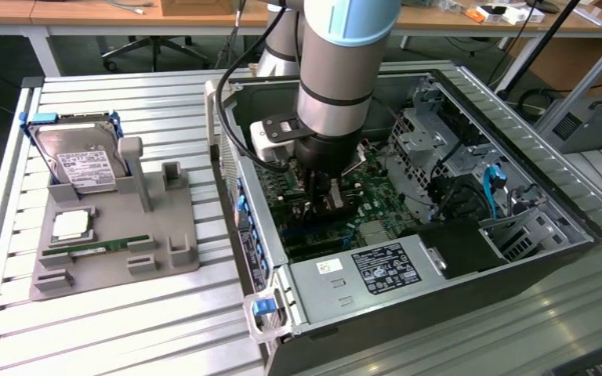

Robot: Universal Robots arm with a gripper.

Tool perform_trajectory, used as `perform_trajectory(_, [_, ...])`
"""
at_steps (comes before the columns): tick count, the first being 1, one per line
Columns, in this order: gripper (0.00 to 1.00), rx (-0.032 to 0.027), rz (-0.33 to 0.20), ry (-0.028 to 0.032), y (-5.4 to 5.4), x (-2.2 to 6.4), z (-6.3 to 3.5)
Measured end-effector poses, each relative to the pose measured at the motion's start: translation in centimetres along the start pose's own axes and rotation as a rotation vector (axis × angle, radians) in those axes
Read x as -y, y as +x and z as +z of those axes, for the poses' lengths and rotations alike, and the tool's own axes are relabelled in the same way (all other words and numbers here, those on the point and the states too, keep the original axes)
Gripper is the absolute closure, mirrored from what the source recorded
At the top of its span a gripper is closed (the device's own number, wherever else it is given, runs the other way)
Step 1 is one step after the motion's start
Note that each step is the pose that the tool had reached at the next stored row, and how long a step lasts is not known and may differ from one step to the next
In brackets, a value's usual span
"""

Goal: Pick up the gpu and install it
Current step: 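Insert the gpu into the slot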

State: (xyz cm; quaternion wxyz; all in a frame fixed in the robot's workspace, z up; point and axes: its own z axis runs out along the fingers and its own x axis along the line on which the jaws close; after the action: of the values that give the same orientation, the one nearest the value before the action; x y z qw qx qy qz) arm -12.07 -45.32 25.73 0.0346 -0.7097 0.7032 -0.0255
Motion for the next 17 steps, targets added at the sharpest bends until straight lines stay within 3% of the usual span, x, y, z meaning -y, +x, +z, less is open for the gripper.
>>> perform_trajectory(17, [0.73, -0.0019, 0.021, 0.0002, 0.00, -0.48, 0.13])
